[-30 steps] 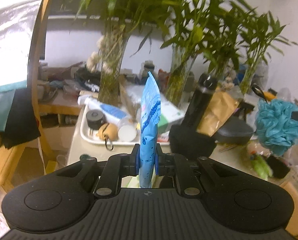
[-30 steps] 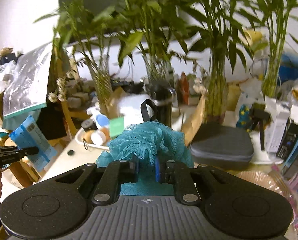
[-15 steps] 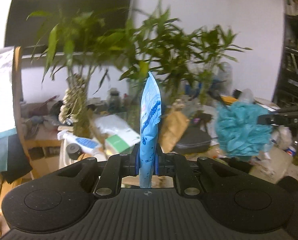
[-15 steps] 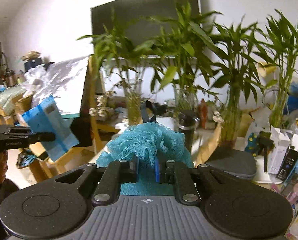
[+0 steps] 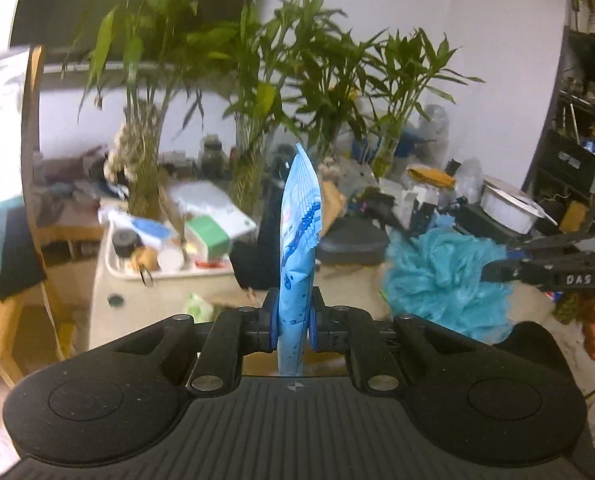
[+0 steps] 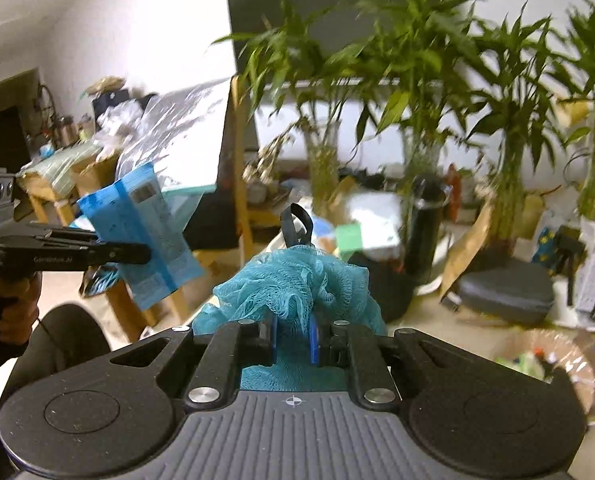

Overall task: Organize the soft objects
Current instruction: 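Carry both items to the cardboard box and open both tools inside it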

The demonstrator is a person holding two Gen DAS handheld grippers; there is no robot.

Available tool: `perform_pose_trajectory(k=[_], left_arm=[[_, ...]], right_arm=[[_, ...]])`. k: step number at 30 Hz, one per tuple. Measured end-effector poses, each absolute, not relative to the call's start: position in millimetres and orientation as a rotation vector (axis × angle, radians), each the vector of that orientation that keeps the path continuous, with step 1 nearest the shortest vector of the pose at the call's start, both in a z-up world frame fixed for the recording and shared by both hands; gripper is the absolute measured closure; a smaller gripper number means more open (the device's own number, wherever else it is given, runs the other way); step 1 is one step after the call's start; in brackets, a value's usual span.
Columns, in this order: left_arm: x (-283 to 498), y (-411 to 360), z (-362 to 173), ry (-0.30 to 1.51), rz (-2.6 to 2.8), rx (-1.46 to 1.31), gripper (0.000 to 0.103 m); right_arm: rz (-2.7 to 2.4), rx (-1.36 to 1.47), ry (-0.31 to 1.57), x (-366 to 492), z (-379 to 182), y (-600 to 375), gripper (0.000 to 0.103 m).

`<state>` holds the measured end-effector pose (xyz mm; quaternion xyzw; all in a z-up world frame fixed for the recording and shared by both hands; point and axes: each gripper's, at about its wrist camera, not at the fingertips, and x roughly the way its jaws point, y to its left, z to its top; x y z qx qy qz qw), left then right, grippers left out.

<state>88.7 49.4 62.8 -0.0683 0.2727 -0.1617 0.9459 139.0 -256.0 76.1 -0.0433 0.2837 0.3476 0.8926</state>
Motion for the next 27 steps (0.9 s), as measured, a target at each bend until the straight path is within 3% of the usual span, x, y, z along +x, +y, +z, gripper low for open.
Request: perform_pose_trajectory(k=[12, 14, 16, 18, 27], left_arm=[[86, 30, 24, 0.641, -0.299, -0.083, 0.088], [85, 23, 21, 0.626, -0.338, -0.059, 0.077], [82, 17, 20, 0.621, -0.353, -0.028, 0.046], [75, 16, 20, 0.592, -0.351, -0.017, 0.036], [60, 21, 12, 0.6, -0.378, -0.014, 0.036]], right_arm=[[0.757, -0.087, 0.697, 138, 40, -244, 0.086], [0.759, -0.088, 0.703, 138, 38, -244, 0.086], [0.757, -0.088, 0.706, 138, 37, -244, 0.086], [0.749, -0.096, 0.702, 138, 38, -246, 0.086], [0.738, -0.08, 0.696, 136, 43, -258, 0.086]])
